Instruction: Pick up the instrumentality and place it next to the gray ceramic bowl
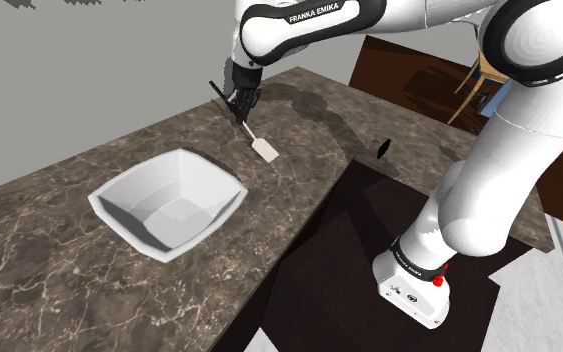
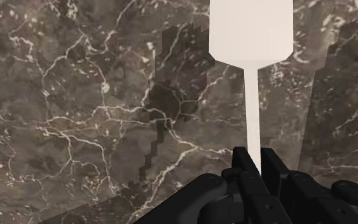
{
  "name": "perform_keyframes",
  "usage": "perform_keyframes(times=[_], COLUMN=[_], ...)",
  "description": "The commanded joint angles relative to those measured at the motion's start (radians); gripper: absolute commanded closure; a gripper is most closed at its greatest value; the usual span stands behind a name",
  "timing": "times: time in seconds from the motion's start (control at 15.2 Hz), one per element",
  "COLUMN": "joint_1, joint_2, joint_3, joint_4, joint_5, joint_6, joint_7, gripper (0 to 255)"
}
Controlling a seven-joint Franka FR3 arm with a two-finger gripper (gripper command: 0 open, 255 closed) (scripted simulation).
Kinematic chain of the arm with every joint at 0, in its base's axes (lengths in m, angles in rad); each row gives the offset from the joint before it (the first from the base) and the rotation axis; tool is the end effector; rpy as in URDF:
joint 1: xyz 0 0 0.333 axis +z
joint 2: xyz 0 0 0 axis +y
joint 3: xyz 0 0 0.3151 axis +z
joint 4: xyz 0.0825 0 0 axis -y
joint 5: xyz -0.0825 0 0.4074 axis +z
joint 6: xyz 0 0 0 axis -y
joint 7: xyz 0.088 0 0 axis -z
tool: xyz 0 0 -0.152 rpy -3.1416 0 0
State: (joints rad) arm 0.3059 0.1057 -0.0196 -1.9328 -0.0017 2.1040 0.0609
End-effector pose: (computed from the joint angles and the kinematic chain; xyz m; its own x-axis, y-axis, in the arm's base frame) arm 0.5889 0.1734 0.3817 0.9724 0.2240 0.0656 0.2245 -0.9745 -0.0004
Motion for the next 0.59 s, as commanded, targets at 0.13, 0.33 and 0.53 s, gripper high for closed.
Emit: perform_keyframes(times=[0.13, 0.33, 0.53], joint_1=[0.0, 0.0, 0.0], joint_2=[0.02, 0.036, 0.053], joint_3=[0.0, 0.0, 0.0], joint_4=[-0.029, -0.051, -0.071], joint_5=[0.0, 0.001, 0.001], joint_6=[0.05, 0.087, 0.124], joint_7=[0.0, 0.0, 0.0], gripper=[255, 255, 255])
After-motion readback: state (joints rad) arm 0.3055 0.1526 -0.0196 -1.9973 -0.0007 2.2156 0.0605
